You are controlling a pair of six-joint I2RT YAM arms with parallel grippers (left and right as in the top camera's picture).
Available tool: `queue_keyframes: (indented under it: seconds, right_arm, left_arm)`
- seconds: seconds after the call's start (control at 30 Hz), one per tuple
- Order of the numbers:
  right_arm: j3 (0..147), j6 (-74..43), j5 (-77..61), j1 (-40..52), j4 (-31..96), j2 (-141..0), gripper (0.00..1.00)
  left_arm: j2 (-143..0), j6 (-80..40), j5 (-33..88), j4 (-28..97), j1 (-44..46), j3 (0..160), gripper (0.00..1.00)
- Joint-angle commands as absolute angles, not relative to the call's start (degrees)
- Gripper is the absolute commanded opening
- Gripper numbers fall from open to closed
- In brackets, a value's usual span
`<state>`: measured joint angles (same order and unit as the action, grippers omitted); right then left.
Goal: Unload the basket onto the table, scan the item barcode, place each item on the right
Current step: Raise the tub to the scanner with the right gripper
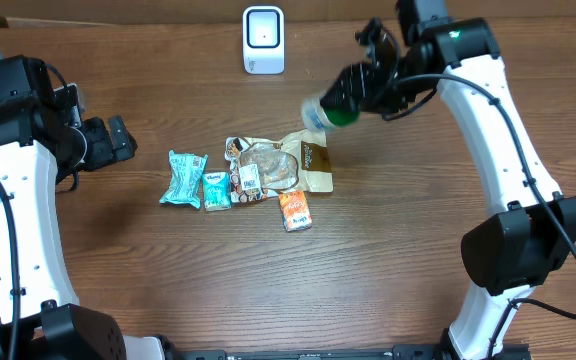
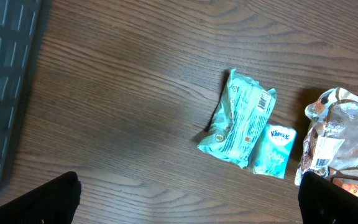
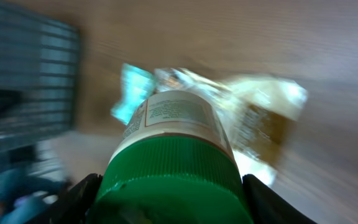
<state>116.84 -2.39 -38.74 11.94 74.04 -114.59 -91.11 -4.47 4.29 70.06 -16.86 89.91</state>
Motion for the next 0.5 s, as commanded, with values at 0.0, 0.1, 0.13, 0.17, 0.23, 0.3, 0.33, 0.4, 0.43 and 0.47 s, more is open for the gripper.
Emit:
queue_keyframes:
  seconds: [0.0,0.1,0.13,0.17,0.23,0.3,0.33,0.4,0.43,0.47]
  right_arm:
    - [119.1,2.4,-62.6,11.0,70.3,-112.8,0.22]
    - [119.1,3.3,-73.5,9.8,65.8,-112.8,0.22]
    - [119.1,3.3,-76.2,9.5,64.4,-112.8,0.22]
    - [119.1,3.3,-78.3,9.1,63.2,-112.8,0.22]
    - [119.1,3.0,-79.8,8.8,61.3,-112.8,0.22]
    - [119.1,3.0,-79.6,8.7,60.8,-112.8,0.22]
    - [119.1,3.0,-79.3,8.7,60.7,-112.8,0.22]
    - [119.1,3.0,-77.3,8.7,60.7,-112.8,0.22]
    - [119.1,2.8,-75.5,8.7,60.7,-112.8,0.22]
    - [119.1,1.8,-72.7,8.9,60.7,-112.8,0.22]
  left_arm:
    - [-90.6,-4.3,4.5,70.0,-16.5,89.8,1.00]
    - [-90.6,-4.3,4.5,70.0,-16.5,89.8,1.00]
    - [-90.6,-4.3,4.5,70.0,-16.5,89.8,1.00]
    - [-90.6,-4.3,4.5,70.0,-16.5,89.8,1.00]
    - [-90.6,-4.3,4.5,70.0,-16.5,89.8,1.00]
    - [-90.6,-4.3,4.5,70.0,-16.5,89.8,1.00]
    - [-90.6,-4.3,4.5,70.0,-16.5,89.8,1.00]
    - [-90.6,-4.3,4.5,70.0,-16.5,89.8,1.00]
    - [-90.6,-4.3,4.5,70.0,-16.5,89.8,1.00]
    - [-90.6,-4.3,4.5,70.0,-16.5,89.8,1.00]
